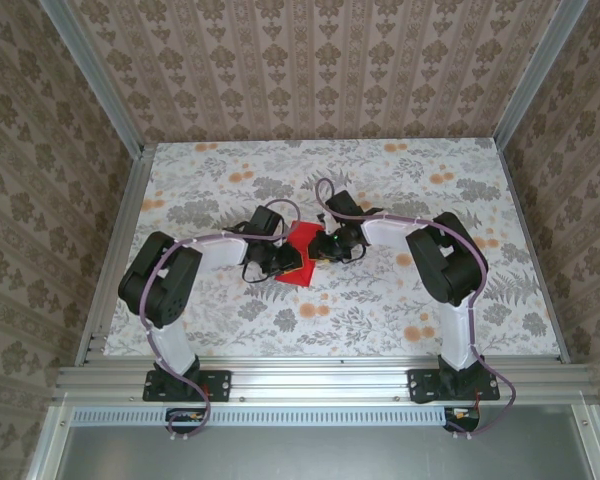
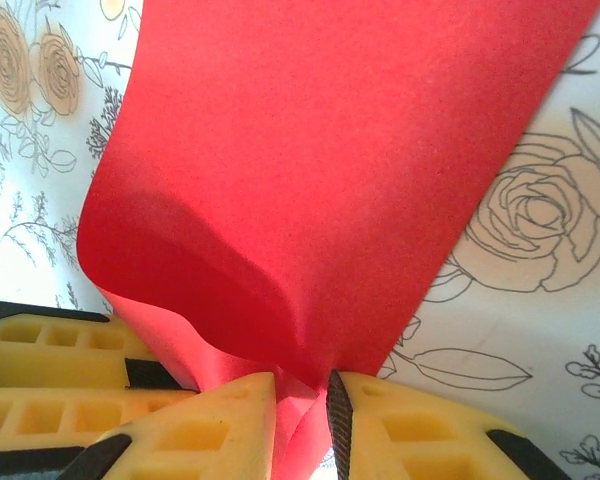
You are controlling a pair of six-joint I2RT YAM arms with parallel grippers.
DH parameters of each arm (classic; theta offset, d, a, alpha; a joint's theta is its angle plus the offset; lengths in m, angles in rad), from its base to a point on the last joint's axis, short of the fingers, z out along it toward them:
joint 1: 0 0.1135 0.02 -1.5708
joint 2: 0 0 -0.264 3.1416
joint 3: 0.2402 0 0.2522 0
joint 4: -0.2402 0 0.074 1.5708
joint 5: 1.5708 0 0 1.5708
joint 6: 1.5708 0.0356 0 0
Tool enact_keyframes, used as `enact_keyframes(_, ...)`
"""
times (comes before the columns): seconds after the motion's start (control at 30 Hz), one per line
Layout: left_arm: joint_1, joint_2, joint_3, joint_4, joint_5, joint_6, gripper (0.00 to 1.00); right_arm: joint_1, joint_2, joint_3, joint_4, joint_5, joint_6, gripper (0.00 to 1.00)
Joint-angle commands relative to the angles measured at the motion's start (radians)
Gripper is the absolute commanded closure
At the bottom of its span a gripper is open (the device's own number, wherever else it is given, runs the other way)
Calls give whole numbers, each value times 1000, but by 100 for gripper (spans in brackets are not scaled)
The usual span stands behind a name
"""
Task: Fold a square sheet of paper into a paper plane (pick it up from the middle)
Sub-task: Fold the triangle a second time at the center of the table.
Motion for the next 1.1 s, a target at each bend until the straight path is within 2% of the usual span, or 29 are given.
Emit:
enact_keyframes(0.0, -14, 34, 17, -61, -35, 26, 79, -17, -12, -35, -3, 20, 26, 75)
enact_keyframes(0.2, -18, 39, 27, -84, -47, 33, 78, -33, -23, -82, 69, -21, 62, 61)
enact_keyframes(0.37, -19, 49, 35, -101, -56, 37, 79, -55, -27, -122, 143, -69, 107, 61)
enact_keyframes(0.5, -20, 56, 40, -112, -64, 37, 79, -75, -44, -177, 246, -107, 159, 46)
enact_keyframes(0.63, -21, 63, 45, -121, -64, 41, 79, -85, -43, -189, 270, -117, 177, 41)
enact_keyframes(0.73, -21, 63, 52, -126, -64, 44, 79, -86, -36, -185, 265, -118, 174, 42)
enact_keyframes(0.93, -23, 65, 73, -157, -78, 36, 79, -84, -18, -172, 197, -104, 113, 55)
enact_keyframes(1.07, -28, 72, 95, -190, -102, 24, 78, -80, -15, -173, 167, -91, 74, 55)
